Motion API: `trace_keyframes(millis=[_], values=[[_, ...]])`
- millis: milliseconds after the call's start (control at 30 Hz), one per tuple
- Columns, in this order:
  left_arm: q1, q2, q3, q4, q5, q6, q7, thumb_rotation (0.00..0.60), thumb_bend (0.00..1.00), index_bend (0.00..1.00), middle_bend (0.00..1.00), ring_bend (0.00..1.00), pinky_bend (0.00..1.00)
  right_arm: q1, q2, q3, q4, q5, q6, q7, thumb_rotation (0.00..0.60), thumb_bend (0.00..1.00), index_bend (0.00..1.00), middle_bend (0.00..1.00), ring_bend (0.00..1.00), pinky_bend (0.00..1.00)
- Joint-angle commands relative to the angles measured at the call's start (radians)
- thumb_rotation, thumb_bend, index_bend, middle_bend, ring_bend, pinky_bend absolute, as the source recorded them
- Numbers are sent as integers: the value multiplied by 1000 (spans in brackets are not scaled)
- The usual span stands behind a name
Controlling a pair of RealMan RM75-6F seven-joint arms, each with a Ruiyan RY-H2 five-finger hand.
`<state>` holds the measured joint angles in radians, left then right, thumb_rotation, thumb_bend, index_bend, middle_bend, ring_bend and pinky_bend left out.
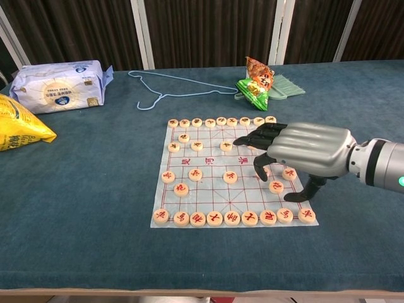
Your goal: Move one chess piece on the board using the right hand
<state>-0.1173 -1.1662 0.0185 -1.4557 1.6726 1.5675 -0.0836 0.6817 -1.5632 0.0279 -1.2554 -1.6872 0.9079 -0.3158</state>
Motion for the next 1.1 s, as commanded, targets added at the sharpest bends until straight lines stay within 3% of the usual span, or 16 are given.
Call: trace_keyframes(millis=[33,533,1100], values=[[1,1,0,-2,0,1,1,600,354,0,0,0,18,3,-5,-1,7,11,-1,-5,600,376,563,15,0,0],[-1,4,0,-2,-4,-3,-6,600,355,0,0,0,19,21,-19,-14,18,48,-7,-23,600,442,581,20,0,0],[-3,5,-4,2,-8,-5,-17,600,353,0,0,0,20,28,-30,-22,24,76,3,-49,600,449,635,44,0,0]])
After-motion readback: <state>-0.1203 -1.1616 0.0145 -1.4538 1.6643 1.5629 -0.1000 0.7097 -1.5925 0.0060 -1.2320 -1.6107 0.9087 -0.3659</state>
